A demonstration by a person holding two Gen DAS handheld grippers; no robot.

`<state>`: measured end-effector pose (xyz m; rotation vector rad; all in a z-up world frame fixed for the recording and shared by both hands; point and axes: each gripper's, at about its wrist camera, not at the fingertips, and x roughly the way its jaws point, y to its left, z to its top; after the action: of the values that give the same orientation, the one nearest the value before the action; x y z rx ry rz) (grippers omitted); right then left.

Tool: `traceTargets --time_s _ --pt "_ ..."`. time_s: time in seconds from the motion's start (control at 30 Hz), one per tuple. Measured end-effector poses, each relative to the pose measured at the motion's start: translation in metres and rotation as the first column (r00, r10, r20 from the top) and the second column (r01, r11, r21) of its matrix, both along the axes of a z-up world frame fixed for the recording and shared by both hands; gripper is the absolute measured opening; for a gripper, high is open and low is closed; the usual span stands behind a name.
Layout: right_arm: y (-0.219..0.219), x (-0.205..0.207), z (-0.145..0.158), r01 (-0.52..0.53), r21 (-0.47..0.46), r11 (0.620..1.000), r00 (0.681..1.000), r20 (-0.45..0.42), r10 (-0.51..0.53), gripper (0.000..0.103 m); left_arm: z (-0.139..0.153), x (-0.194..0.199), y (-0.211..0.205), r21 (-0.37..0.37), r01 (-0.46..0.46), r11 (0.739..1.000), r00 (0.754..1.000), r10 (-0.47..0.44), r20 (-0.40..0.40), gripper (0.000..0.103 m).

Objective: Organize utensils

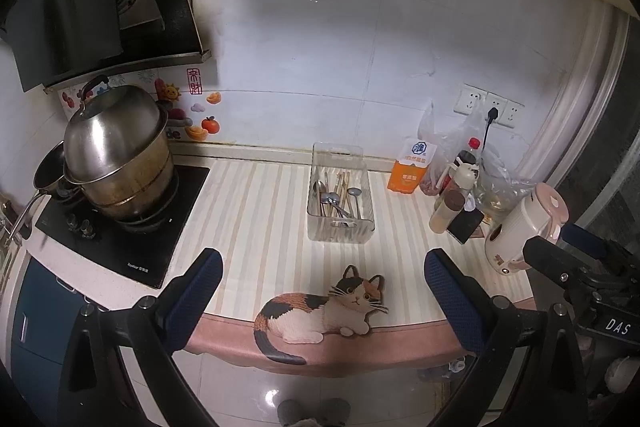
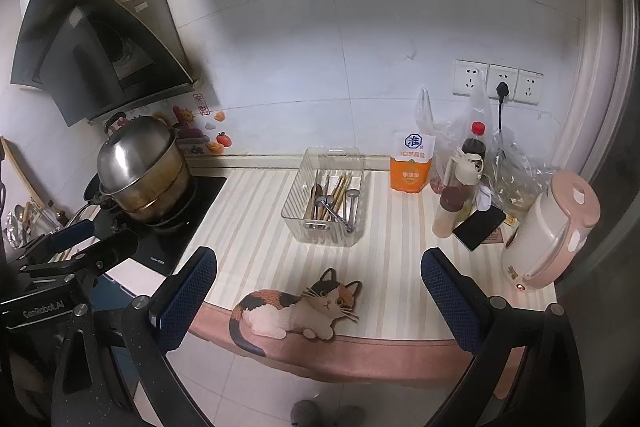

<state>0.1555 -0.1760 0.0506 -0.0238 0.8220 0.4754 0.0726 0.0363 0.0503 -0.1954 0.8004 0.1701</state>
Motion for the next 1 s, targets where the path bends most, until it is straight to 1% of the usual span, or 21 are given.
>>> traceTargets --time_s 0.67,1.0 --pt "0.0032 0.0034 -0.0021 -0.011 -0.004 1.0 1.0 -0.003 0.011 0.103 -0.0024 0.0015 0.0039 -0.01 0.017 1.0 1.0 -0.017 -0.002 0.103" --pt "0.0017 0.006 -0.0044 -0.015 -0.005 1.0 1.0 0.002 0.015 0.103 -0.0015 0.0017 -0.001 -0.013 0.03 0.999 1.0 -0.03 0.001 0.103"
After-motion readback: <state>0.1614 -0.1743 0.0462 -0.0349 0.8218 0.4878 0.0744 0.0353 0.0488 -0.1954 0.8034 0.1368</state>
